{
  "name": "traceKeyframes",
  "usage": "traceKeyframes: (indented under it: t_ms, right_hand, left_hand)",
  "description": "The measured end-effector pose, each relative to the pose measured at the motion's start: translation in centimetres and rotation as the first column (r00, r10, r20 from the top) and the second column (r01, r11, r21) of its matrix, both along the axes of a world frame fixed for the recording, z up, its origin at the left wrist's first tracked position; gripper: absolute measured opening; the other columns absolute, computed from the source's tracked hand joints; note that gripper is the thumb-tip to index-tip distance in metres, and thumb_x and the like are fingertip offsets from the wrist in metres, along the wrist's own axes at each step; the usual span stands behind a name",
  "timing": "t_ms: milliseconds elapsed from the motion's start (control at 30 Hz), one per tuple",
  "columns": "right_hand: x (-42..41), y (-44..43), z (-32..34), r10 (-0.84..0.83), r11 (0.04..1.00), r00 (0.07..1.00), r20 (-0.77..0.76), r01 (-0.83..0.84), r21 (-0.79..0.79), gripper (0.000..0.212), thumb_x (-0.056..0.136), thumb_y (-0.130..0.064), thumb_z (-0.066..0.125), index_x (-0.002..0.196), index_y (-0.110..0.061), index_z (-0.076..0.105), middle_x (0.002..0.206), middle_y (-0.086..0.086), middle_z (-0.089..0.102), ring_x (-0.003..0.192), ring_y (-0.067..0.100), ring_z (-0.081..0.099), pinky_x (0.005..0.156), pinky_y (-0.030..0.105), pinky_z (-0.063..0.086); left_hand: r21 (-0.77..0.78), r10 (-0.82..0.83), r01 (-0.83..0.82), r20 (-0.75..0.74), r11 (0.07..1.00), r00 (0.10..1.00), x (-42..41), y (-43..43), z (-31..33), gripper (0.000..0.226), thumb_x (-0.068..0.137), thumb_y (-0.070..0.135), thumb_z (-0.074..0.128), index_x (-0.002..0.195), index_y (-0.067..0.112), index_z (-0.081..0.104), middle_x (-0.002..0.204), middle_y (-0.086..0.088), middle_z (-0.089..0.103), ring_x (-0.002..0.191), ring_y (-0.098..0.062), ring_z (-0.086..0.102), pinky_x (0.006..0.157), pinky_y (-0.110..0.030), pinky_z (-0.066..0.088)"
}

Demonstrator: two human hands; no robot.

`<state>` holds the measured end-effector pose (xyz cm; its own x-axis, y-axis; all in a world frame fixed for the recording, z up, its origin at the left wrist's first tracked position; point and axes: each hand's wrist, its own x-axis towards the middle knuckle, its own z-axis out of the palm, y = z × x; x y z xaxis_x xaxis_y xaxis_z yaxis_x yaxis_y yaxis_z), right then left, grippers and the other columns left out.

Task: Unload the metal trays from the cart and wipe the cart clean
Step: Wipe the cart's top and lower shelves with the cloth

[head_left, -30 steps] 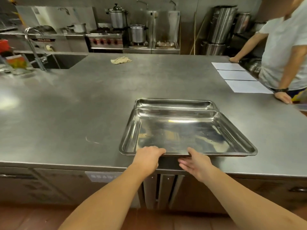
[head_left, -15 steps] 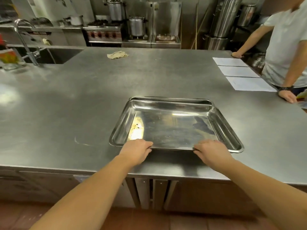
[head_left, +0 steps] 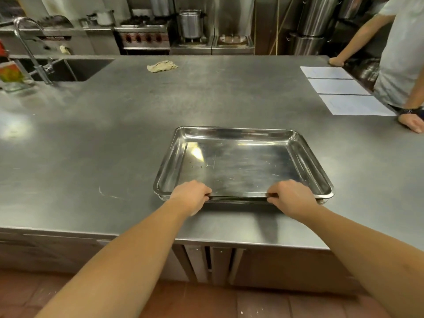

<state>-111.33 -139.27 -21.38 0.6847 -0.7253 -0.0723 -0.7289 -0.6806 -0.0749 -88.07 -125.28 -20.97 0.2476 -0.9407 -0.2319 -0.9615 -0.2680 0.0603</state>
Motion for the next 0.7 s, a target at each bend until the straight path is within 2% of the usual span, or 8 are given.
traceKeyframes:
  t_ms: [100,300,433,567,700]
  right_hand:
    - [0.3,-0.3,-0.6,-0.027,0.999,0.999,-0.016,0.028,0.018,0.014,0.091,-0.035,0.055,0.087,-0.030,0.068,0.085,-0.005,0.066,0.078,0.021,0.058,0.061,0.026,0.037]
    - [0.6,-0.6,-2.1,-0.049,0.998,0.998,-0.051,0.051,0.041,0.012,0.090,-0.031,0.055,0.093,-0.029,0.066,0.096,-0.001,0.068,0.091,0.026,0.062,0.064,0.027,0.038]
    - [0.3,-0.9,-2.8,-0.042,0.999,0.998,-0.053,0.043,0.020,0.008,0.088,-0.030,0.055,0.091,-0.028,0.063,0.095,-0.002,0.067,0.090,0.025,0.062,0.062,0.028,0.036]
    - [0.3,-0.6,-3.4,-0.044,0.999,0.996,-0.078,0.043,-0.022,0.012,0.091,-0.030,0.053,0.094,-0.027,0.064,0.096,-0.001,0.068,0.090,0.026,0.063,0.063,0.027,0.038]
    - [0.9,0.2,-3.5,-0.031,0.999,0.994,-0.102,0.029,-0.027,0.014,0.093,-0.031,0.053,0.095,-0.026,0.065,0.098,0.001,0.068,0.092,0.027,0.063,0.064,0.028,0.040]
  left_hand:
    - [0.002,0.012,-0.012,0.000,1.000,1.000,0.2,-0.4,-0.8,0.019,0.098,0.023,0.043,0.090,0.017,0.058,0.087,-0.001,0.058,0.080,-0.026,0.054,0.062,-0.031,0.038]
    - [0.001,0.032,-0.032,-0.039,0.999,0.999,0.5,-0.7,-2.6,0.015,0.098,0.026,0.043,0.089,0.022,0.055,0.087,-0.001,0.060,0.081,-0.027,0.056,0.065,-0.031,0.037]
    - [-0.041,-0.025,0.025,0.003,0.999,1.000,0.4,-0.9,-3.1,0.007,0.093,0.027,0.051,0.093,0.023,0.057,0.093,0.002,0.062,0.088,-0.025,0.059,0.064,-0.030,0.036]
    - [-0.024,-0.010,0.012,0.061,1.000,0.998,0.2,-1.2,-3.4,0.012,0.094,0.016,0.047,0.092,0.021,0.057,0.092,-0.003,0.063,0.084,-0.028,0.059,0.062,-0.029,0.036]
    - [-0.017,-0.004,0.005,0.050,1.000,0.999,0.9,-1.0,-3.4,0.015,0.094,0.012,0.046,0.094,0.021,0.058,0.092,-0.003,0.063,0.076,-0.026,0.052,0.060,-0.029,0.035]
